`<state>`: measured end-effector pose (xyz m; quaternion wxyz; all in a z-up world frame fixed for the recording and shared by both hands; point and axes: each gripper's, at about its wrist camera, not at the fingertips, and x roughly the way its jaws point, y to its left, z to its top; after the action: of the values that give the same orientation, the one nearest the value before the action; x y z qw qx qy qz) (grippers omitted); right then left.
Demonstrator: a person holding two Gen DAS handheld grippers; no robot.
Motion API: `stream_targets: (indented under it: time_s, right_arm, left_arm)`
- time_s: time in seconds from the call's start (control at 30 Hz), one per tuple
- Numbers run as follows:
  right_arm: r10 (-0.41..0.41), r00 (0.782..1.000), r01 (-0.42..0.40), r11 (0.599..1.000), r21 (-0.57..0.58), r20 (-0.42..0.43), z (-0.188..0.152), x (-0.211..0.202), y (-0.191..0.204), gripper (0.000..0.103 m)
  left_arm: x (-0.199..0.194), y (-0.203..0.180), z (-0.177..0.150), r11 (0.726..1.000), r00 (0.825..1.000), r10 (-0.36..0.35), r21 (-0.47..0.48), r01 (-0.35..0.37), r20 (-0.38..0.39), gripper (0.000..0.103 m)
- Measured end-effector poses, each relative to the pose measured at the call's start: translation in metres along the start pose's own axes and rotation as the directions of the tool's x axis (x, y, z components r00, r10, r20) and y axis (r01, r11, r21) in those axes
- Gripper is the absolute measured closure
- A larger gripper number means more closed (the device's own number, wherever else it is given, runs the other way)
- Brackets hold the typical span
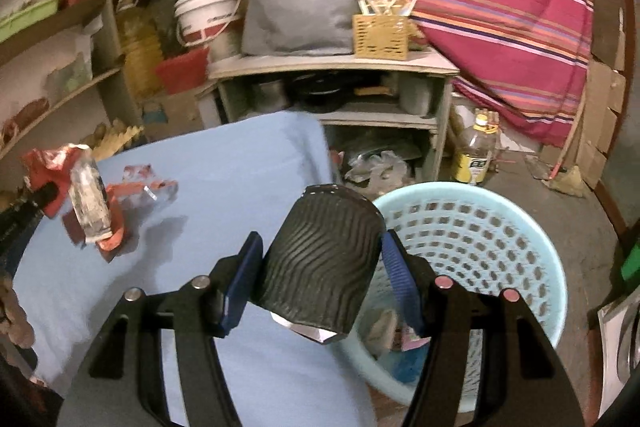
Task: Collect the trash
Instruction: 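Carry both items over the light-blue basket and open both grippers to drop them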
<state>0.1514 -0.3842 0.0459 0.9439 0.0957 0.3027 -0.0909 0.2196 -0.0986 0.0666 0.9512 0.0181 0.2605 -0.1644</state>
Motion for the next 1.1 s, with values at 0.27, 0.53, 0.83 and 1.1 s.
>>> stream_targets:
  time_s: [0.27, 0.53, 0.83, 1.1]
  right_arm:
    - [-0.058, 0.997, 0.054, 0.993, 0.101, 0.043, 0.004, -0.021, -0.066, 0.042]
    - [-0.146, 0.989, 0.139, 0.975, 0.172, 0.031, -0.001, -0.027, -0.125, 0.042]
    - [-0.191, 0.982, 0.187, 0.965, 0.184, 0.001, -0.005, -0.013, -0.145, 0.042]
    - [-0.214, 0.977, 0.213, 0.959, 0.189, -0.02, -0.009, -0.003, -0.15, 0.042]
  left_arm:
    - [0.02, -0.087, 0.008, 0.992, 0.994, -0.105, 0.073, 0.106, -0.011, 0.1]
    - [0.034, -0.171, -0.001, 0.967, 0.977, -0.211, 0.138, 0.215, -0.044, 0.1]
    - [0.062, -0.243, -0.016, 0.939, 0.953, -0.275, 0.177, 0.295, -0.128, 0.1]
    - [0.08, -0.281, -0.021, 0.932, 0.946, -0.28, 0.192, 0.308, -0.16, 0.1]
